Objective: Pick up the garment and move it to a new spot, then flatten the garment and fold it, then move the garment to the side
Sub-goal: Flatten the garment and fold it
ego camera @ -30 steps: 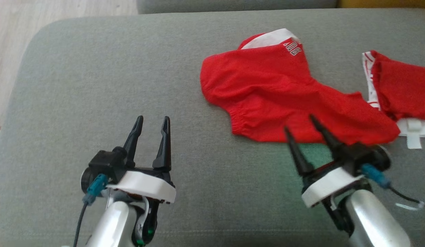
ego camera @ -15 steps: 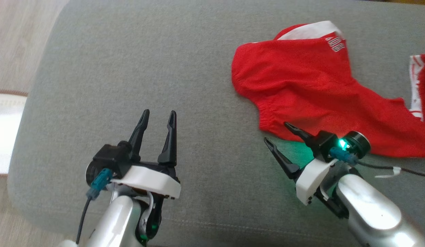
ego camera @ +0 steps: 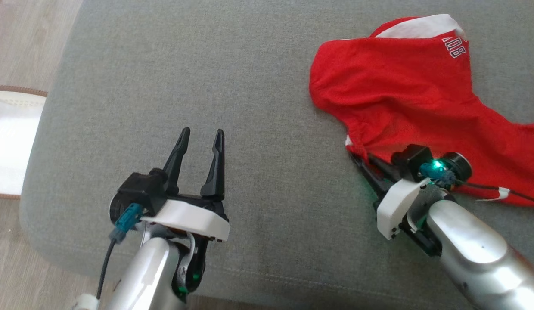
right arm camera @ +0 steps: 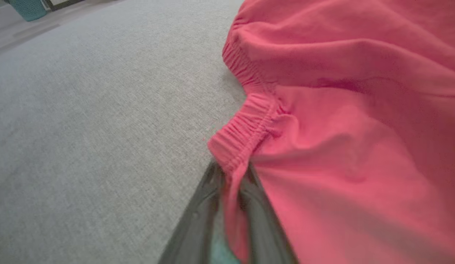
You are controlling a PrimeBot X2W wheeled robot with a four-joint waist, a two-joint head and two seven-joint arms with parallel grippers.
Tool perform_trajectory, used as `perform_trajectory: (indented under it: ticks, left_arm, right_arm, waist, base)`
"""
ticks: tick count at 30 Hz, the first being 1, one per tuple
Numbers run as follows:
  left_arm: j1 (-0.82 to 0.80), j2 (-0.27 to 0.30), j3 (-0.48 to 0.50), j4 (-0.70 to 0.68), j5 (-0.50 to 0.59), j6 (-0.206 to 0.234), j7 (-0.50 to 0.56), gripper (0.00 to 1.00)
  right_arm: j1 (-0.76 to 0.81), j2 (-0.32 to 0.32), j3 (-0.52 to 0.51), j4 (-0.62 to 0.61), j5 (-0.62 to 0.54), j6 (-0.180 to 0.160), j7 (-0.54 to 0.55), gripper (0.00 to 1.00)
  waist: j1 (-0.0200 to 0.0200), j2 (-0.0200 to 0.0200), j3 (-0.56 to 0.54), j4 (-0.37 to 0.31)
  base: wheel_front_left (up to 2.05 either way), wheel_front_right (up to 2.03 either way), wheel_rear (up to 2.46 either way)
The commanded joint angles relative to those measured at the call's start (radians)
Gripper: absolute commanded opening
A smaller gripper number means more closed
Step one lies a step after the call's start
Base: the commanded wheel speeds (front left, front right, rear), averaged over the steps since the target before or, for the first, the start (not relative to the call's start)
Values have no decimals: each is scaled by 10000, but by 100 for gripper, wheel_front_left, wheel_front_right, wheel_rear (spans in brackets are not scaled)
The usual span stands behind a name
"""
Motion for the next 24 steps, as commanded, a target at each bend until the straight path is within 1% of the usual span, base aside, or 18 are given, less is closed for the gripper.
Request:
perform_trajectory:
  ticks: [1,4,5,9,13,19,24]
  left_arm:
    - [-333,39,261,-356,-7,26,-80,100]
    - [-314,39,283,-283,-2,37,-80,100]
    - [-299,39,293,-258,1,35,-80,100]
    - [-274,39,329,-213,8,24,-80,100]
    - [-247,39,328,-214,-5,22,-80,100]
    - [-305,39,249,-327,-43,29,-80,100]
    - [-491,39,82,-372,-107,4,-80,100]
  right_arm:
    - [-74,41,197,-211,166,35,-120,0]
    - [-164,96,581,-480,778,35,-206,0]
    - [-229,97,932,-769,1178,35,-185,0]
    - [-337,40,1493,-1518,2248,35,14,0]
    - [-592,-310,1712,-2056,3130,35,295,0]
    - [-1226,-875,1413,-1820,3734,35,590,0]
    - [-1983,-1349,1687,-1384,3873,35,1019,0]
  waist:
    - [-1,0,-25,-27]
    - [-1,0,-130,-127]
    - [-1,0,-220,-203]
    - [-1,0,-384,-332]
    - [-1,0,-447,-387]
    - [-1,0,-230,-346]
    - [-1,0,110,-187]
  base:
    - [0,0,0]
    - [0,0,0]
    - [0,0,0]
    - [0,0,0]
    - [0,0,0]
    - [0,0,0]
    - [0,0,0]
